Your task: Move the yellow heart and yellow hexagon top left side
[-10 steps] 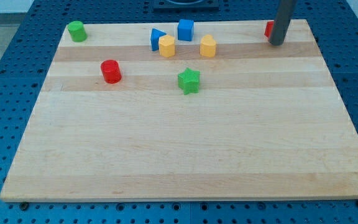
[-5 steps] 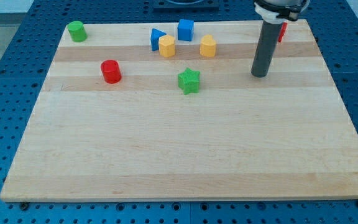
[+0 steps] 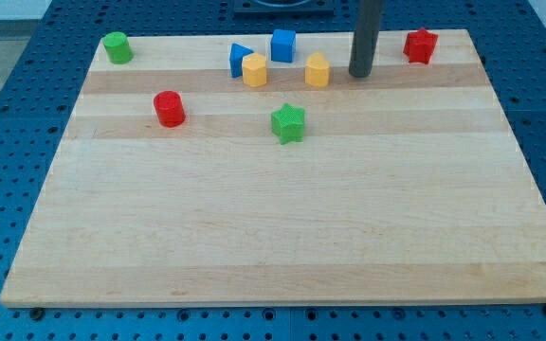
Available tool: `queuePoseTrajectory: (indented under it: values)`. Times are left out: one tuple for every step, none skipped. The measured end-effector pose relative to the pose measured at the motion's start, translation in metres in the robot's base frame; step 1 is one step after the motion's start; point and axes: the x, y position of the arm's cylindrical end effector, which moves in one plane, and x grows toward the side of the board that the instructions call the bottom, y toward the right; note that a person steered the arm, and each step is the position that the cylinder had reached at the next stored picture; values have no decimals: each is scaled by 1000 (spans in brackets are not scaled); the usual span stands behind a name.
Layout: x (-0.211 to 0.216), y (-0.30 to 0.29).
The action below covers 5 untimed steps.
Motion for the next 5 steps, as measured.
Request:
queuePoseTrajectory:
  values:
    - [-4, -17]
    - [-4, -48]
    - [-4, -84]
    - [-4, -111]
    - [-4, -140]
